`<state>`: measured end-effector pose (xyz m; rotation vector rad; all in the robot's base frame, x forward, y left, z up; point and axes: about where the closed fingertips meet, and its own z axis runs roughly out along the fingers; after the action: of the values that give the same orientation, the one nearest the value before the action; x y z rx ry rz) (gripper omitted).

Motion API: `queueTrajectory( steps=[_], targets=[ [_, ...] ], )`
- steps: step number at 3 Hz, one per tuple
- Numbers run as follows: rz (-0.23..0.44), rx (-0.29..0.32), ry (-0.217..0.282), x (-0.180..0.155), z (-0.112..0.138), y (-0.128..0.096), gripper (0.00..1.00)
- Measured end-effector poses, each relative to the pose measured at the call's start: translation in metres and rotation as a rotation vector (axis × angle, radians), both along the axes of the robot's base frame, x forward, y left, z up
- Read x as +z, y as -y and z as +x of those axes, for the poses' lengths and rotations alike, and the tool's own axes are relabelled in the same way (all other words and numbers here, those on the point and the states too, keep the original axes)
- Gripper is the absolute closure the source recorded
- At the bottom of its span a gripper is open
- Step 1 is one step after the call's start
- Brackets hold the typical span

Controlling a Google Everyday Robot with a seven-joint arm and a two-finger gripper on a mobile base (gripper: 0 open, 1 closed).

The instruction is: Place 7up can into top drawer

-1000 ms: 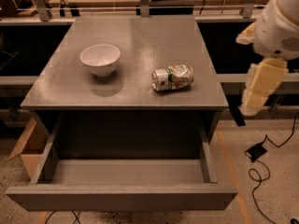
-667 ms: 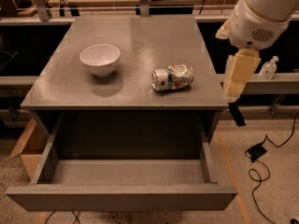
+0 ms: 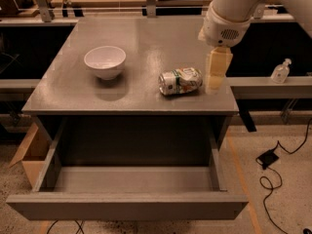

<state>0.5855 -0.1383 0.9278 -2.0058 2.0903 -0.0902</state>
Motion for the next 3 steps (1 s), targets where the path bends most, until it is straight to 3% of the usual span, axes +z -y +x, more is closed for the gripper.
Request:
queueTrajectory(
  steps=[1, 3],
  targets=[
    [-0.021, 0.042, -0.034, -0.025, 0.022, -0.024, 0.0],
    [-0.062, 0.111, -0.094, -0.065, 0.033, -0.055, 0.0]
  ],
)
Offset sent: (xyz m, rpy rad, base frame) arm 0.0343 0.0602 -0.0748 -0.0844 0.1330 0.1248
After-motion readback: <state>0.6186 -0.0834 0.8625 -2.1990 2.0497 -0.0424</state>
